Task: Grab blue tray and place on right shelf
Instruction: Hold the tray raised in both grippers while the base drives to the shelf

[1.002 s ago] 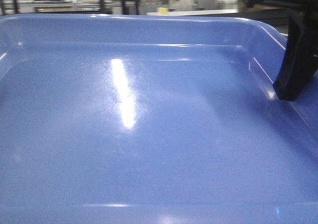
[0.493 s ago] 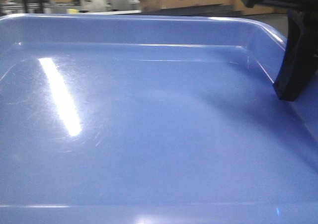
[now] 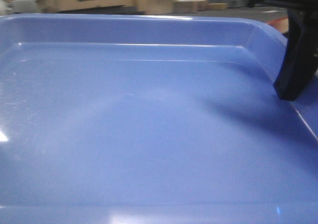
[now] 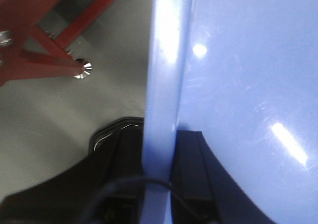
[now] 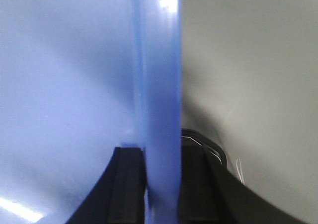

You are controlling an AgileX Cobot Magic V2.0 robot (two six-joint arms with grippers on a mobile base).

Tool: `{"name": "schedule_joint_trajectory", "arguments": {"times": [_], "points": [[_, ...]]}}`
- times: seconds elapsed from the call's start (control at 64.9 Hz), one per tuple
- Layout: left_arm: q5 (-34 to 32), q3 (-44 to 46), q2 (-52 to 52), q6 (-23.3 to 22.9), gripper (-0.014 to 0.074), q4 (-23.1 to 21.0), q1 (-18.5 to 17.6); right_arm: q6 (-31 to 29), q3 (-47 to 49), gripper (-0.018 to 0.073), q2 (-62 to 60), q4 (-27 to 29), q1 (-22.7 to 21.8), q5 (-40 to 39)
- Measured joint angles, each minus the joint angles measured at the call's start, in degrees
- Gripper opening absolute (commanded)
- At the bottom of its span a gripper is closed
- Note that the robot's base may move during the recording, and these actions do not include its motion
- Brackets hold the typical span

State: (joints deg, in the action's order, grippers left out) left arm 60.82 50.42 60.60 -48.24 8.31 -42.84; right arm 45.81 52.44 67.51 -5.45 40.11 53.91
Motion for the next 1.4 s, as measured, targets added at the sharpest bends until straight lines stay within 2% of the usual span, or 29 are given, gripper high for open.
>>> {"name": "schedule_joint_trajectory", "arguments": {"times": [1.403], "points": [[0.0, 0.0, 0.0, 0.0, -0.0010, 0.0, 0.0, 0.1, 0.0, 0.0057, -0.1, -0.1, 0.0, 0.0]]}}
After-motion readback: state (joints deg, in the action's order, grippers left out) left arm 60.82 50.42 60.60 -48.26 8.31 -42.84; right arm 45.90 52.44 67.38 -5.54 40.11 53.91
